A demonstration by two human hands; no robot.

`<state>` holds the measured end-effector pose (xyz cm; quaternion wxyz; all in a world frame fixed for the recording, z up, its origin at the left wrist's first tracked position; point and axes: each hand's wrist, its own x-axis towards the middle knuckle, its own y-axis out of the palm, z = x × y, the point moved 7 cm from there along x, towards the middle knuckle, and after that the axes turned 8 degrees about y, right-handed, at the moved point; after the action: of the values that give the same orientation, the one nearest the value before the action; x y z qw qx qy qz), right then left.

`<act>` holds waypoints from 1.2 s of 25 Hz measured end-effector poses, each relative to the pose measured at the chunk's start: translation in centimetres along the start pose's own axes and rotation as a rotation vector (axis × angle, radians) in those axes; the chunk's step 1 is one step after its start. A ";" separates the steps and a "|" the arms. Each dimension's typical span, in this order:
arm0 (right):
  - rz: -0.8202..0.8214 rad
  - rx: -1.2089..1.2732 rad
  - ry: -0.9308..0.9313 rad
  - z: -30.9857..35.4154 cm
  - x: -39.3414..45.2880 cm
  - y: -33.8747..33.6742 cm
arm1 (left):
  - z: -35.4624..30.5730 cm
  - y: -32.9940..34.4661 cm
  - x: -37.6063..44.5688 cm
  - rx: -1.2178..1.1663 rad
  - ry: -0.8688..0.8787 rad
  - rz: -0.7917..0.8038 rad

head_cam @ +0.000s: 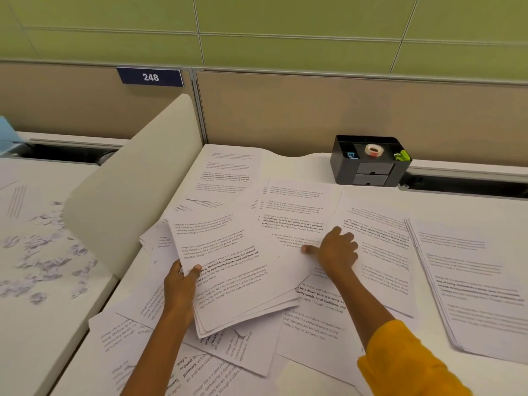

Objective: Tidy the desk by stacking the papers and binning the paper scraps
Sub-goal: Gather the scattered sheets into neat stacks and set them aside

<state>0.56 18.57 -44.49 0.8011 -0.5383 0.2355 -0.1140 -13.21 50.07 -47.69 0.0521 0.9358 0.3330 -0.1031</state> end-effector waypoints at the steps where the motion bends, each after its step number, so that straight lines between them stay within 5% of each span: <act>1: 0.019 0.008 0.002 0.3 -0.2 0.2 | -0.1 0.0 -0.1 -0.001 0.003 0.001; 9: 0.148 0.393 0.146 -0.7 0.8 0.5 | -0.7 -0.1 0.0 -0.014 0.028 0.001; 21: -0.232 0.870 -0.068 -3.1 2.2 -7.7 | -1.2 0.3 -0.4 -0.020 0.067 0.043; 30: 0.051 1.223 -0.067 -2.7 1.2 -5.4 | -0.5 0.7 -0.8 -0.068 0.008 0.052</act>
<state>0.66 13.75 -40.64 0.9744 0.0216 0.1148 -0.1921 -13.32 49.10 -47.04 0.0853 0.9423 0.3119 -0.0864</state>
